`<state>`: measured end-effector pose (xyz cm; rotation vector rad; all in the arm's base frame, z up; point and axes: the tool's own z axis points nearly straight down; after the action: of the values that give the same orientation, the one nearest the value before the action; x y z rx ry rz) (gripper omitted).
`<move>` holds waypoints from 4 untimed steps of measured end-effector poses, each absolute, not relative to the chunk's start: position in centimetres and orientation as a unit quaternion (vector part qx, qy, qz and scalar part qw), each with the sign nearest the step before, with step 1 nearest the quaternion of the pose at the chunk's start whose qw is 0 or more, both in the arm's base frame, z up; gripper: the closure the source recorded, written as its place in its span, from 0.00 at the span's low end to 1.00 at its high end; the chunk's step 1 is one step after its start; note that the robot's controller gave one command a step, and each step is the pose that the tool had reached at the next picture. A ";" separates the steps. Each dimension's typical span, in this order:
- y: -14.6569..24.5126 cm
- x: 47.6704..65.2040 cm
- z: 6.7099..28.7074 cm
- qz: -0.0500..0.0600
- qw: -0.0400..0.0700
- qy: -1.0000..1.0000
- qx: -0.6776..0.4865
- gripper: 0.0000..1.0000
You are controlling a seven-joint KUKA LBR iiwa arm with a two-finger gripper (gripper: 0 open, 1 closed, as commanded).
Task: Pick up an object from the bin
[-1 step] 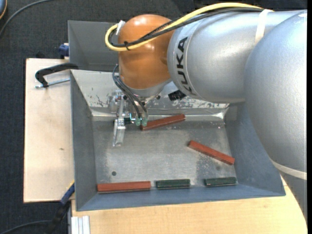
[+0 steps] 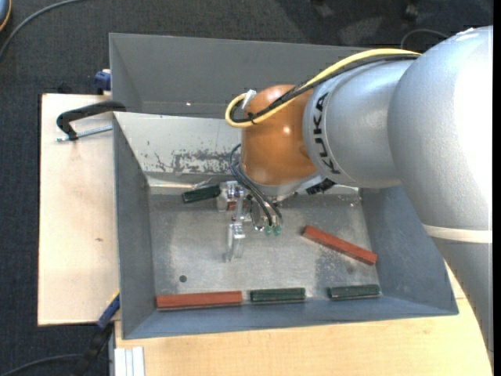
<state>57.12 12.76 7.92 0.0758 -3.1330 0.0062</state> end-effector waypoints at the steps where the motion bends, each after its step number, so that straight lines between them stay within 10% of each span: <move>1: 10.0 59.9 13.9 0.001 -0.006 -0.964 0.267 0.00; 2: 0.6 59.3 7.1 -0.001 -0.001 -0.976 0.217 0.00; 3: -9.4 55.5 15.3 0.002 -0.004 -0.992 0.126 0.00; 4: -12.7 50.9 6.7 -0.001 0.003 -0.997 0.081 0.00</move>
Offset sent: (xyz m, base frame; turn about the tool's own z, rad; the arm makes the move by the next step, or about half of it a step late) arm 0.0250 -0.0271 0.0564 -0.4933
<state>50.95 -12.66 6.66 0.2538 -3.1257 -0.0027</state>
